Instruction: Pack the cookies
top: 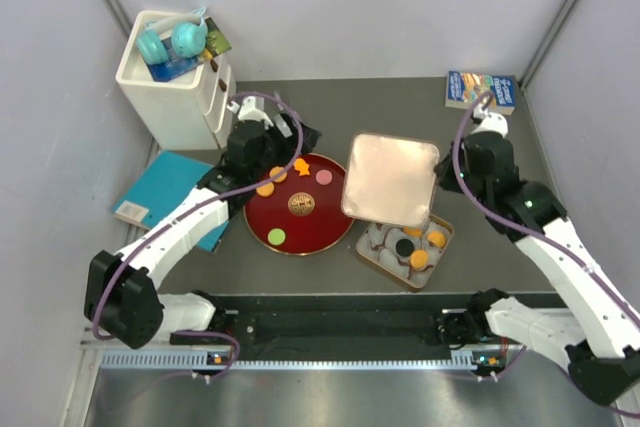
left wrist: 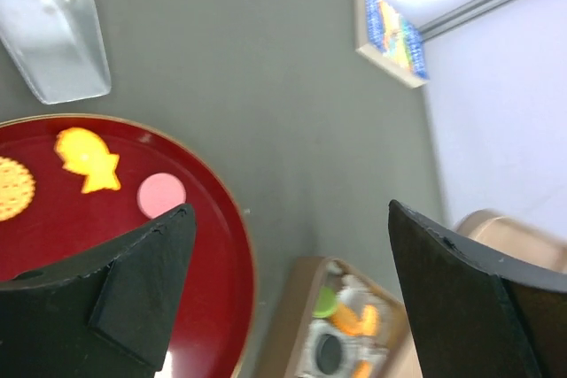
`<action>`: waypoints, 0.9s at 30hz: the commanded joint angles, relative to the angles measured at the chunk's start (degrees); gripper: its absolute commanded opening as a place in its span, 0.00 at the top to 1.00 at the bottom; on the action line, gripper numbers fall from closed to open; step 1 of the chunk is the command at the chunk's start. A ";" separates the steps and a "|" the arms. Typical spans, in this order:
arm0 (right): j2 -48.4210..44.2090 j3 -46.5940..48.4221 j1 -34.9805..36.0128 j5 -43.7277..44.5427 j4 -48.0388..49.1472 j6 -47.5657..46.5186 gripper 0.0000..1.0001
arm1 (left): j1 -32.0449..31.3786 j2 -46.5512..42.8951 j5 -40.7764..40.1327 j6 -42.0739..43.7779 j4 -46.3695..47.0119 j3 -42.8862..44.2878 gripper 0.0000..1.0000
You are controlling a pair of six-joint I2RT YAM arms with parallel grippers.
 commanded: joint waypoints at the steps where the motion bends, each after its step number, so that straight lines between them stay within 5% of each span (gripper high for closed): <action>1: -6.96 -2.28 0.45 5.87 -1.17 -2.72 1.00 | 4.82 1.01 13.82 -7.82 0.74 3.71 0.07; 13: -14.70 -9.49 2.11 15.34 12.79 -17.04 1.00 | 6.05 3.12 31.14 -11.60 7.50 2.05 0.11; 22: -13.83 -8.97 5.54 21.87 34.85 -43.22 1.00 | 7.72 4.01 35.81 -18.20 15.42 -2.88 0.12; 27: -11.55 -9.92 13.53 25.99 49.40 -63.95 1.00 | 7.81 3.21 33.62 -16.27 14.63 -3.23 0.12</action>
